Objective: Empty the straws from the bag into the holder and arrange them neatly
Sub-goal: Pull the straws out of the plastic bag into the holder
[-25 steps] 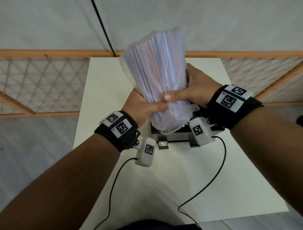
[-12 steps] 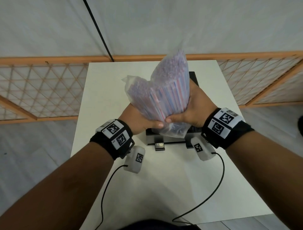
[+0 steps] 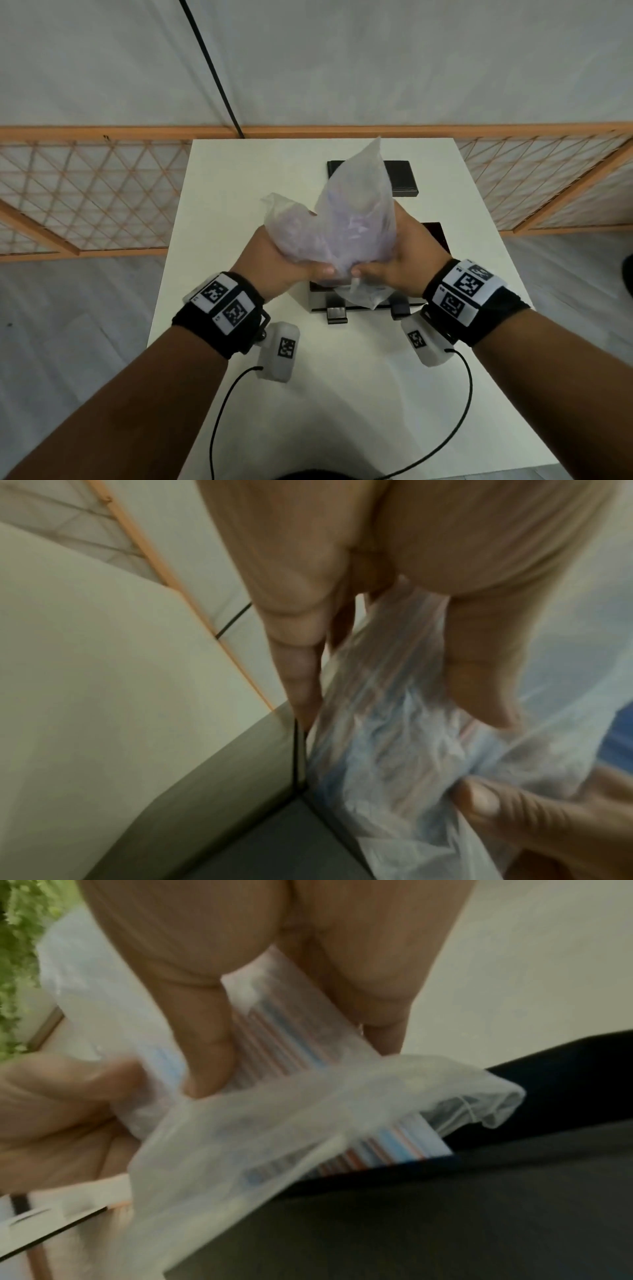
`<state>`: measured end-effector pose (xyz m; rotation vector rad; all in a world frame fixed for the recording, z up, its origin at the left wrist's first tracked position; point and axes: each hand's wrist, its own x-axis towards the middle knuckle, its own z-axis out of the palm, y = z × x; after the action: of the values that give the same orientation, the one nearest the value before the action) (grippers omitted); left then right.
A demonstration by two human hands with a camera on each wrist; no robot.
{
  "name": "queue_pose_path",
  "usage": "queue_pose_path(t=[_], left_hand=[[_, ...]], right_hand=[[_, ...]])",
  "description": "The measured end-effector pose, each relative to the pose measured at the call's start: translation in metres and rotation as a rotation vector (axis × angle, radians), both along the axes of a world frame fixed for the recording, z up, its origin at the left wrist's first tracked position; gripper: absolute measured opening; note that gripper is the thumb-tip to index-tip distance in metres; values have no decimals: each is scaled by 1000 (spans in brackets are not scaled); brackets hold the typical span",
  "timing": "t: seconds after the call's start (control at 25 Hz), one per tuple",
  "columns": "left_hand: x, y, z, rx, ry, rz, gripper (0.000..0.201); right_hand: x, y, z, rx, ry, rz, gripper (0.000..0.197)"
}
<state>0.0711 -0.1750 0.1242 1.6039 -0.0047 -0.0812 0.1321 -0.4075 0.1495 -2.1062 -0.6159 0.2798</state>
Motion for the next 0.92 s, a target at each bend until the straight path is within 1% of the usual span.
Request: queue_pose_path(t=[0.04, 0.08, 0.12, 0.16, 0.24, 0.32, 0.36, 0.4, 0.48, 0.56, 0.64, 0.76, 0.8, 0.88, 0.92], left_hand=[[-1, -1, 3, 19, -15, 12, 64], [-2, -2, 5, 39, -28, 21, 59], [-1, -2, 5, 38, -31, 27, 62], [0, -2, 4, 18, -22, 12, 69], [0, 3, -2, 26, -8, -21, 93], [1, 10, -6, 3, -5, -7, 123], [1, 12, -3, -48, -8, 12, 129], [1, 14, 1, -105, -28, 27, 127], [4, 12, 9, -154, -68, 31, 113], [9, 7, 17, -158, -85, -1, 98], [15, -1, 29, -156, -94, -33, 83], [19, -4, 41, -187, -145, -66, 62], [18, -2, 41, -198, -151, -48, 61], [15, 3, 38, -196, -134, 39, 80], [15, 6, 35, -199, -140, 65, 86]], right_hand=[[0, 3, 2, -23, -13, -2, 94], [0, 5, 3, -26, -31, -13, 94], [1, 6, 4, -22, -38, -25, 94], [0, 7, 4, -22, -31, -25, 95], [-4, 6, 2, -23, 0, -7, 101], [-7, 4, 6, 56, 23, -2, 104], [-7, 4, 11, 118, 29, -4, 104], [-6, 4, 16, 183, 45, -4, 104], [0, 5, 27, 255, 86, 28, 108], [5, 14, 38, 234, 127, 108, 106], [8, 23, 45, 205, 145, 157, 96], [11, 25, 58, 271, 108, 123, 76], [10, 24, 61, 295, 99, 120, 70], [10, 21, 62, 333, 82, 84, 55], [10, 20, 62, 344, 64, 74, 47]])
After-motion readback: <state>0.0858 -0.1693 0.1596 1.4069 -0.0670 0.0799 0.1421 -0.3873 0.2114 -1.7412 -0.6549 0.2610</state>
